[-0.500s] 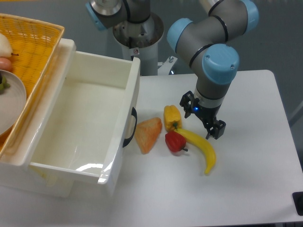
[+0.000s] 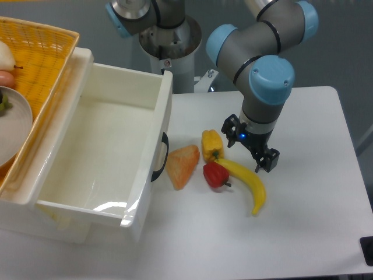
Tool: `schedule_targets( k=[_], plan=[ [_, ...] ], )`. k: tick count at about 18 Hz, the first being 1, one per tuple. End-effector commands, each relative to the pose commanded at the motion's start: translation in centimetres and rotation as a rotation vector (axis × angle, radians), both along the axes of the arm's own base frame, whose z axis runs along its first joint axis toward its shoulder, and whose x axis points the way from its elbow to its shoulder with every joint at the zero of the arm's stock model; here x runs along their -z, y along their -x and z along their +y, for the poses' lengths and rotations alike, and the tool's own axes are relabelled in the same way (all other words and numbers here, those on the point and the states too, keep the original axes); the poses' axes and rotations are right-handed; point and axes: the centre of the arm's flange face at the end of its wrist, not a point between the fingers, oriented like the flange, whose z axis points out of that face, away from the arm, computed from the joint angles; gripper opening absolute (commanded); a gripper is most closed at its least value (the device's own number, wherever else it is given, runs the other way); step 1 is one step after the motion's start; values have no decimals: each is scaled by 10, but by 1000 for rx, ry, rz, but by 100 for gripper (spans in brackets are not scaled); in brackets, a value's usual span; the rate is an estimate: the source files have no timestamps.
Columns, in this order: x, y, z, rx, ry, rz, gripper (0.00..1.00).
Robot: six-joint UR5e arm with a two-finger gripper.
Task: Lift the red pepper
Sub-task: 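Move the open gripper toward the red pepper beside the banana, then lower the gripper down over the red bell pepper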
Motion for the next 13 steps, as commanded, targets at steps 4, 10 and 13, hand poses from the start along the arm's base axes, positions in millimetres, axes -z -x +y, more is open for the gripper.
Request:
schedule_targets(
  k=[4, 10, 13],
  plan=[
    [8, -3, -4, -73, 6, -12, 100],
    [18, -6, -5, -370, 27, -43, 100],
    [23, -5, -6, -438, 36, -54, 100]
  ],
)
